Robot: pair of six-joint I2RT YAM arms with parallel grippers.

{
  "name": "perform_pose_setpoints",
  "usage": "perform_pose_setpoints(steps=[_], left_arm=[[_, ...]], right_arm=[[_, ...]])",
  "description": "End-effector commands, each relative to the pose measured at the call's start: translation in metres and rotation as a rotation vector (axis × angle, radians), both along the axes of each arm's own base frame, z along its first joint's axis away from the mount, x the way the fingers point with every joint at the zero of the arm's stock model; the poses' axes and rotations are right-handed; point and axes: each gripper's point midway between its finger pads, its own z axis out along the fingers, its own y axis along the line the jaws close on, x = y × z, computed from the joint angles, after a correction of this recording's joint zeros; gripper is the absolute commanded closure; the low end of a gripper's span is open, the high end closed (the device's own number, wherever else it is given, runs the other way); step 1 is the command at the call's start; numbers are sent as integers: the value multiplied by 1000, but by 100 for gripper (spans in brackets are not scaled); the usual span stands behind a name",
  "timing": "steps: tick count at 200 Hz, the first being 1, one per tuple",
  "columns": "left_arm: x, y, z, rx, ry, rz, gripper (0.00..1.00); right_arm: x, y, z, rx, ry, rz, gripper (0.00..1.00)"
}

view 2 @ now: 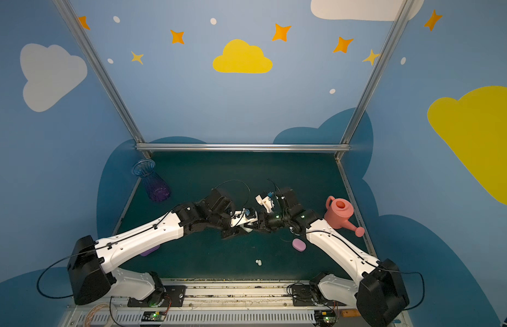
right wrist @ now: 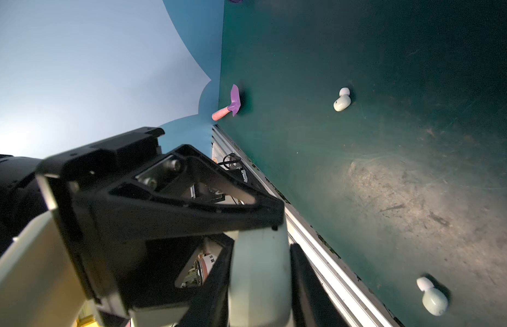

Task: Insert wireless bluetooth earbuds into charging case
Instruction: Pass the charging case.

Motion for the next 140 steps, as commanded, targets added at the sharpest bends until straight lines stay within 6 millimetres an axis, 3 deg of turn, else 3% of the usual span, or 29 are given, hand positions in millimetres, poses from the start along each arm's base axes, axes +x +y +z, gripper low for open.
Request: perform_pose_setpoints(steps=[1, 26, 39, 49, 67, 109, 140], left_arm=[[-3, 1, 11, -18, -15, -13, 96], [-2, 1, 13, -26, -24, -4, 89], [-1, 1, 14, -26, -28, 0, 77], [0, 2, 14, -22, -32, 8, 58], [0, 4, 15, -23, -42, 14, 39], [2, 12, 14, -33, -33, 82, 1], [19, 23, 18, -101, -20, 299, 0]], right_arm=[[6, 6, 15, 26, -43, 2, 72], [5, 5, 15, 27, -43, 5, 76], [5, 5, 14, 24, -40, 4, 77], [4, 4, 14, 22, -42, 4, 78], [5, 2, 14, 15, -49, -6, 78], [16, -15, 16, 4, -77, -79, 79], [31, -40, 14, 11, -78, -216, 80]])
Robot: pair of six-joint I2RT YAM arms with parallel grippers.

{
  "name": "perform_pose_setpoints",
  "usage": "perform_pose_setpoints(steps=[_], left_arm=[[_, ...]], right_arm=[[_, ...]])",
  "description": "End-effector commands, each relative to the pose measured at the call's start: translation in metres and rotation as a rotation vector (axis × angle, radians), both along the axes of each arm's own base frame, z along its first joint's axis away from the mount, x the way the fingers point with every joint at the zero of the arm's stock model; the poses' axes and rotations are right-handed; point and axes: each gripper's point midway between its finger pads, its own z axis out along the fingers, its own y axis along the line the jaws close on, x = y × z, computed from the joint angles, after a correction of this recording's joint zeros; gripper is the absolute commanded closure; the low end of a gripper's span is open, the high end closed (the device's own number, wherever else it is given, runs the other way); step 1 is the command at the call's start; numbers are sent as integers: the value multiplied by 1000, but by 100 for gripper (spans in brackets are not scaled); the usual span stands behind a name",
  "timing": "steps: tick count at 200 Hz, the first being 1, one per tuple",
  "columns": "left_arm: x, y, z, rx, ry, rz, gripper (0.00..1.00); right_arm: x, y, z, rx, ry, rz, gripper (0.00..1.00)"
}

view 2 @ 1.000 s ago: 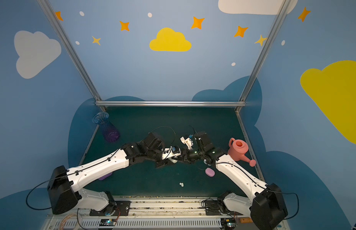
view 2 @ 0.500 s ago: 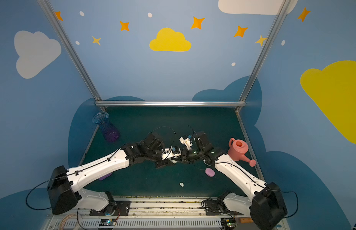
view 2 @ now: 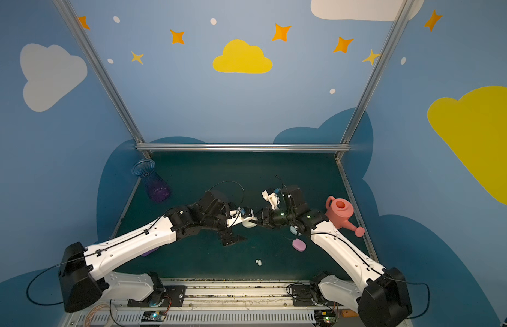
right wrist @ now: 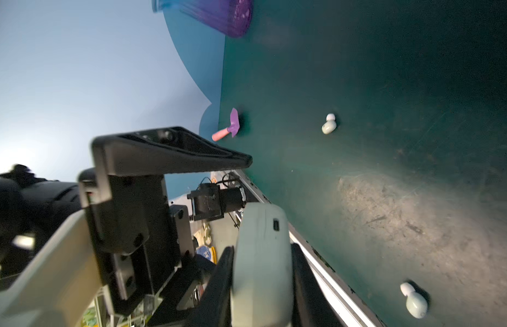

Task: Insert wireless bluetooth earbuds into charging case
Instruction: Pass the charging case.

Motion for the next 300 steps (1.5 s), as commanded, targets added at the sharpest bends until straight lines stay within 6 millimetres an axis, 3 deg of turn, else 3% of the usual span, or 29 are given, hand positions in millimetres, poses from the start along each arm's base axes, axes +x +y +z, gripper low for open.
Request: perform_pose_setpoints(steps=[1, 54, 96, 142, 189, 273, 300], left_arm=[[16, 7, 9, -77, 9, 191, 0], [42, 14, 39, -397, 192, 602, 0], [51, 7, 57, -668, 390, 753, 0], [54, 5, 88, -953, 595, 762, 0], [61, 2, 107, -1154, 758, 715, 1], [69, -8, 114, -1295, 865, 642, 14], [71, -9, 117, -1315, 855, 634, 19]], right_arm=[[8, -18, 1, 4, -19, -98, 80], [35, -35, 19, 82, -140, -279, 80], [52, -43, 38, 184, -241, -416, 82], [56, -50, 65, 303, -325, -528, 82], [56, -39, 84, 401, -371, -551, 82], [56, -9, 98, 497, -378, -531, 84], [56, 0, 94, 488, -358, -521, 84]])
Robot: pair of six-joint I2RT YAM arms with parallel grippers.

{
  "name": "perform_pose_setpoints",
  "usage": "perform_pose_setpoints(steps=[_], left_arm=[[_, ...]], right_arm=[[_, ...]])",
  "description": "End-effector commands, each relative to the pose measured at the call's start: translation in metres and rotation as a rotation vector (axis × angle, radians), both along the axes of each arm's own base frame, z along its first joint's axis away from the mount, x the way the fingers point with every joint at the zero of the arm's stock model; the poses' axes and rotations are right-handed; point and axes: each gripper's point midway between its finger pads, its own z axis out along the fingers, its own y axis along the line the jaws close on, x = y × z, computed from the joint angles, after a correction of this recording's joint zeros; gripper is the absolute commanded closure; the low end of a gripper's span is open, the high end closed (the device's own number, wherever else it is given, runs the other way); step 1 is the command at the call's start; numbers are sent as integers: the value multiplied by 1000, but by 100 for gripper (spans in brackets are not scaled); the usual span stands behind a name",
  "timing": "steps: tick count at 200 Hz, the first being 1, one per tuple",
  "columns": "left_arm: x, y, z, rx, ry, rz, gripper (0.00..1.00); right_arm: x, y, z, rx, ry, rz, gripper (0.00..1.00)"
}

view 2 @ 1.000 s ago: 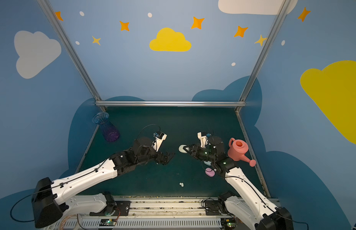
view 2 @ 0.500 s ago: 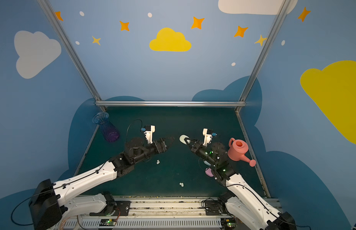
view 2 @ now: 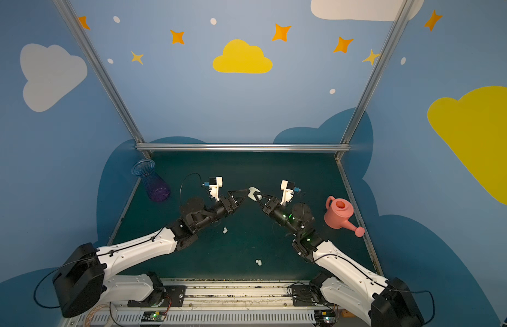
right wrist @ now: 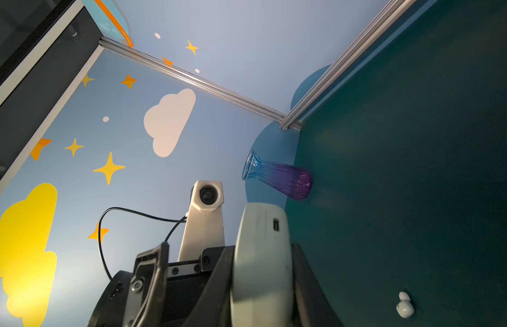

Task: Insert wireless bluetooth earbuds into charging case
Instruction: Pass the charging case.

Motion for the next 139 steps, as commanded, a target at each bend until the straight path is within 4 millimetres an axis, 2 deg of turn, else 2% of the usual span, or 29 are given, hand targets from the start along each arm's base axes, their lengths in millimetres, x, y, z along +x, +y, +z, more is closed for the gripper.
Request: perform_pose_setpoints(steps=[1, 21, 85, 139], left_arm=[[0, 1, 22, -76, -52, -2, 20], [2, 0, 22, -96, -50, -4, 24], [9, 3, 22, -197, -2, 4, 48], [7, 6, 28, -249, 1, -3, 55]], right_arm=[[1, 4, 26, 67, -60, -7, 84], [-1, 10, 27, 84, -62, 8, 84], [-3, 20, 26, 110, -50, 18, 84], [0, 21, 19, 134, -10, 2, 85]])
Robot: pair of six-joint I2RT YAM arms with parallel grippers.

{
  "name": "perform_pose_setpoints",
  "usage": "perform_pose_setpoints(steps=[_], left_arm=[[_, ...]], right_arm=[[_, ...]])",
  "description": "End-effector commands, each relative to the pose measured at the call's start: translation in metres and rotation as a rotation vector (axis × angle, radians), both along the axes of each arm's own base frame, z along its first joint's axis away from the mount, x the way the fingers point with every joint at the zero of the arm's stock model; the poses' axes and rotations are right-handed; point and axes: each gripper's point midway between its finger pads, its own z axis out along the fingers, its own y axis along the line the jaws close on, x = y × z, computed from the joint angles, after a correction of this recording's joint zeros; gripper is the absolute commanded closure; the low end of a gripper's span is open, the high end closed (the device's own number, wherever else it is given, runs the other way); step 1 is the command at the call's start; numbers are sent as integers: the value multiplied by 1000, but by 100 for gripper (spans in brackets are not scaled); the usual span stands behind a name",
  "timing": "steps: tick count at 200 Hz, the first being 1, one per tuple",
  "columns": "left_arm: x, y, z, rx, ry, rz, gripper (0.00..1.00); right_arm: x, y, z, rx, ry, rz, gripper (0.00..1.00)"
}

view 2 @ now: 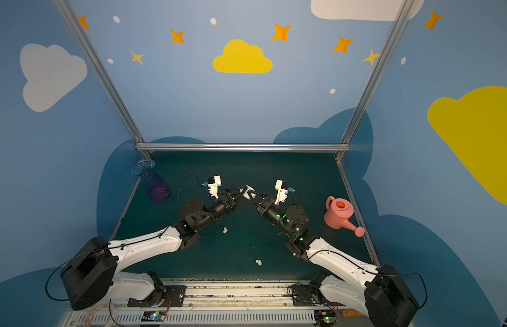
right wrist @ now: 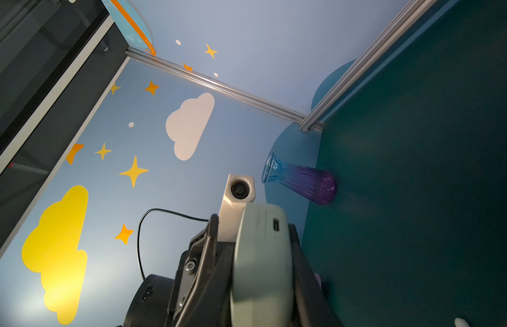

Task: Insert wireless bluetooth earbuds into charging case
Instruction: Pass the charging case.

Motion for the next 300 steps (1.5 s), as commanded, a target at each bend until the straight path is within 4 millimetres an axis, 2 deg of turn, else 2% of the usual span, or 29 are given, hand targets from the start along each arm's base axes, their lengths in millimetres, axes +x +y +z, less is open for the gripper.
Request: perform_pose_setpoints(steps=[1, 97, 170, 198, 231, 255, 258, 300], left_arm=[[-3, 4, 19, -85, -43, -8, 56], [-4, 1, 21, -120, -40, -21, 65], [-6, -2, 15, -97, -34, -22, 80], [-5, 1, 9, -76, -27, -4, 87], [-4, 4, -1, -23, -30, 22, 93], [-3, 12, -7, 44, -45, 62, 96], [-3, 14, -7, 53, -49, 69, 96], [1, 39, -20, 200, -103, 155, 97]], right_arm=[[2, 1, 6, 34, 5, -9, 85], [3, 5, 6, 56, 27, -11, 86], [4, 8, 4, 46, 42, -1, 86], [2, 10, 3, 25, 43, 5, 83], [0, 10, 8, 17, 37, 9, 70], [-4, 7, 14, 13, 31, 11, 53], [-4, 6, 8, -5, 49, 10, 51], [-17, -8, -4, -76, 129, 5, 30]])
